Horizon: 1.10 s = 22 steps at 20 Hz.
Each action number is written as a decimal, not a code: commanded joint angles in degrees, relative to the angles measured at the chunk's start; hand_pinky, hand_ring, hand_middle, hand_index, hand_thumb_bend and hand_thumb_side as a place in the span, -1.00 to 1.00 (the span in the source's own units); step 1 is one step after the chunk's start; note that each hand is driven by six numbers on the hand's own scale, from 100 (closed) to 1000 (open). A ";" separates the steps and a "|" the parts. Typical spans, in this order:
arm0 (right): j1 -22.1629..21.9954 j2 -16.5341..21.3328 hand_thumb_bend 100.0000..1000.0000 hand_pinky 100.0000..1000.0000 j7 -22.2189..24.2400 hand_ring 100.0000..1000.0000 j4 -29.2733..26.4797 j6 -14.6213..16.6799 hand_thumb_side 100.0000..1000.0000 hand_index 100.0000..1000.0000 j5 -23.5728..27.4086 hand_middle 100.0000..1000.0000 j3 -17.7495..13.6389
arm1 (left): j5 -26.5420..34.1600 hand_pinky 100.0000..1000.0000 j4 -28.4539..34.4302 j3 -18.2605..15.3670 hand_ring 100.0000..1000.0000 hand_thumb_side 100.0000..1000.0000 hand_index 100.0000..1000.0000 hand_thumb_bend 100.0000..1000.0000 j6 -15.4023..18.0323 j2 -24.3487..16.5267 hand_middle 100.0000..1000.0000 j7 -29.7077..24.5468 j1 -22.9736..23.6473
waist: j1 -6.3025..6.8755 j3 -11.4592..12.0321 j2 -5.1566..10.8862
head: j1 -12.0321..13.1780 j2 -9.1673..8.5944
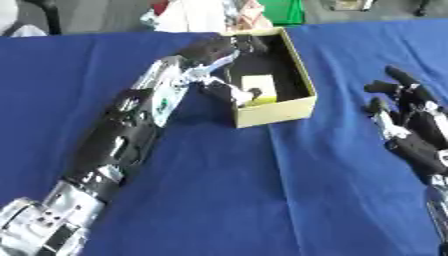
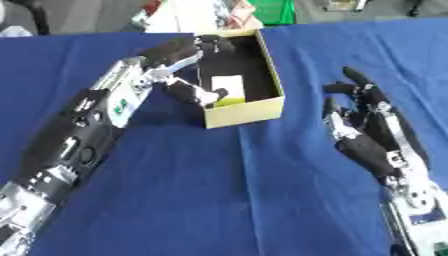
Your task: Pick up objects on the table and place them in the box.
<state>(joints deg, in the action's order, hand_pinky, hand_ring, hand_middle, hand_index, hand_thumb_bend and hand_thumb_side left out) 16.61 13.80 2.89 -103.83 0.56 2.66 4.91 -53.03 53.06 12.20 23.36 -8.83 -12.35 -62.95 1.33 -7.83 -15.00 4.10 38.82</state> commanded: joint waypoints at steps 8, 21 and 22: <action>0.12 0.95 -1.00 0.49 -1.63 1.00 -0.80 0.24 -0.62 0.93 -0.56 0.42 -1.91 | 28.59 0.63 29.21 3.10 0.62 -0.46 0.88 -1.00 -6.91 -12.39 0.66 -2.32 8.06 | -0.47 3.21 0.76 | -3.27 -1.00; -0.33 1.17 -1.00 0.49 -3.00 1.00 -1.03 0.25 -0.64 0.93 -0.96 0.42 -3.19 | 50.82 0.58 51.81 -7.62 0.56 -0.21 0.88 -1.00 -18.78 -15.12 0.56 -0.73 35.87 | -1.72 7.26 0.54 | -4.97 -0.47; -0.37 1.19 -1.00 0.49 -3.04 1.00 -1.03 0.24 -0.67 0.93 -0.99 0.42 -3.23 | 51.03 0.58 52.24 -8.11 0.56 -0.23 0.88 -1.00 -19.01 -14.76 0.56 -0.40 37.01 | -1.76 7.48 0.56 | -4.93 -0.33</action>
<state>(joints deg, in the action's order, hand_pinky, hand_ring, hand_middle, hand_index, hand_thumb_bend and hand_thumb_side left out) 15.91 13.88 0.13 -103.84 0.74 2.07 2.13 -2.80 103.51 5.41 4.89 -23.33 -13.29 -25.46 -0.48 -0.24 -15.49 -0.64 38.28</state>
